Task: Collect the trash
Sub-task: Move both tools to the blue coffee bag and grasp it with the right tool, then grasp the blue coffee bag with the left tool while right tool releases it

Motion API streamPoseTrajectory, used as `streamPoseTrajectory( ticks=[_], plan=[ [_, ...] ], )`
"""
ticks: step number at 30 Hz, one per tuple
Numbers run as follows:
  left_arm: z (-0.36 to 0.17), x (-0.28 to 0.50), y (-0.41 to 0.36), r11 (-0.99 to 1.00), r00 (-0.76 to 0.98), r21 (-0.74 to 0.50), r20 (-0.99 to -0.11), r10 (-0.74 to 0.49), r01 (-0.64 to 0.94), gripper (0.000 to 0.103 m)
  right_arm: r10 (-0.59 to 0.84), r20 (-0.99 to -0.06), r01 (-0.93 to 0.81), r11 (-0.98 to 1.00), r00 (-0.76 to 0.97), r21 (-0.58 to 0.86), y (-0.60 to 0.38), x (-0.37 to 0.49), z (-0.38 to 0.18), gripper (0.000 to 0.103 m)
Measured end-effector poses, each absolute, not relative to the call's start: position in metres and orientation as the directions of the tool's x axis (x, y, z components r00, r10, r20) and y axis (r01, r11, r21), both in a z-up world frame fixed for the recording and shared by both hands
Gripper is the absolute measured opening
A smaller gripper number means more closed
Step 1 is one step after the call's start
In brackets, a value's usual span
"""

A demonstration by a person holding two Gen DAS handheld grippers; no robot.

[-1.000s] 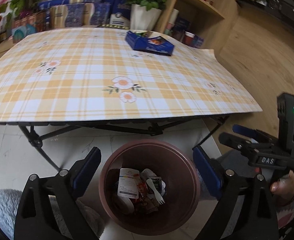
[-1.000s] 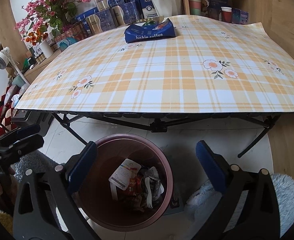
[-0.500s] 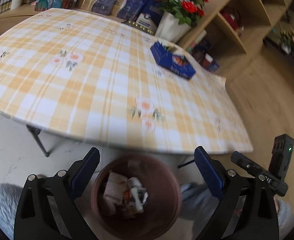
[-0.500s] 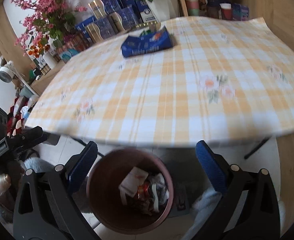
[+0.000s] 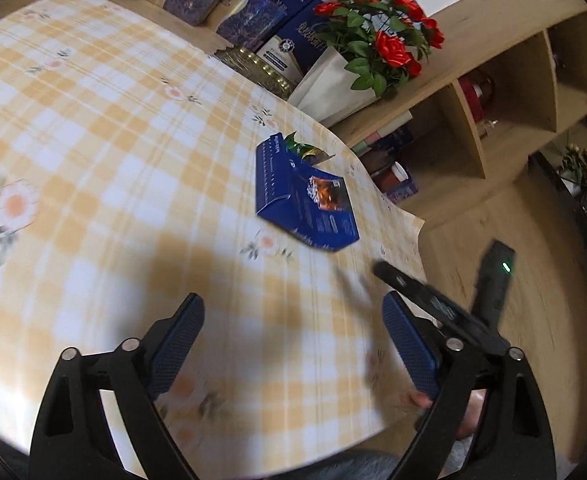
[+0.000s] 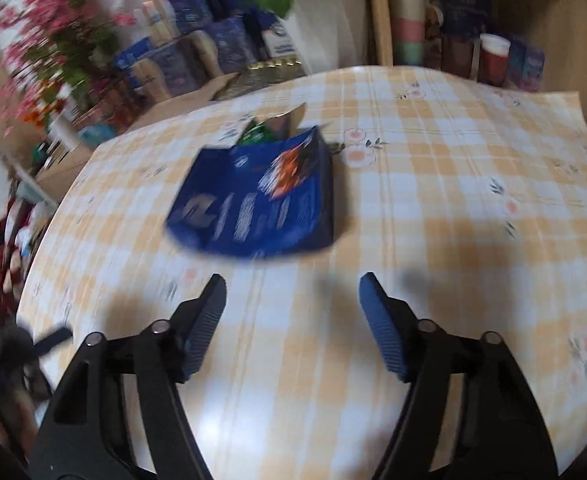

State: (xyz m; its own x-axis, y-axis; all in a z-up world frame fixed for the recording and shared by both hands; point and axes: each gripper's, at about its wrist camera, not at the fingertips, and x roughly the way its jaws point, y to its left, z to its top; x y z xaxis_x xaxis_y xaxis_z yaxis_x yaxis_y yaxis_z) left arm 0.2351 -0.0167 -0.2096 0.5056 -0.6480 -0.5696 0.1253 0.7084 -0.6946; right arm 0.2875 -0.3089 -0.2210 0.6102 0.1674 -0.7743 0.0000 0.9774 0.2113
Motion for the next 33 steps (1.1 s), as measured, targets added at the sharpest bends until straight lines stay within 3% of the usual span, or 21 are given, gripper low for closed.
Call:
streamPoseTrajectory(
  ticks=[6,8,12,20,33],
  plan=[
    [-0.229,0.272,-0.036,0.677,0.484,-0.731,-0.561,-0.671,0.091,0.078,0.135,-0.796,0.110,0.963,0.590,0.245,-0.314,0.349,-0.245,0.053],
    [-0.237,0.279,-0.038,0.663,0.477,-0.745,-0.558,-0.679,0.072,0.076,0.181,-0.796,0.121,0.945,0.578,0.303,-0.317,0.356,-0.254,0.042],
    [-0.246,0.288,-0.041,0.627,0.472,-0.778,-0.537,-0.699,0.044,0.073,0.249,-0.777,0.121,0.915,0.578,0.384,-0.319,0.350,-0.256,0.035],
    [-0.263,0.290,-0.036,0.534,0.491,-0.844,-0.486,-0.723,-0.048,0.070,0.447,-0.679,0.258,0.690,0.583,0.676,-0.338,0.306,-0.277,0.029],
    [-0.276,0.295,-0.059,0.467,0.492,-0.882,-0.436,-0.754,-0.067,0.063,0.587,-0.566,0.286,0.504,0.580,0.815,-0.337,0.257,-0.299,0.028]
  ],
)
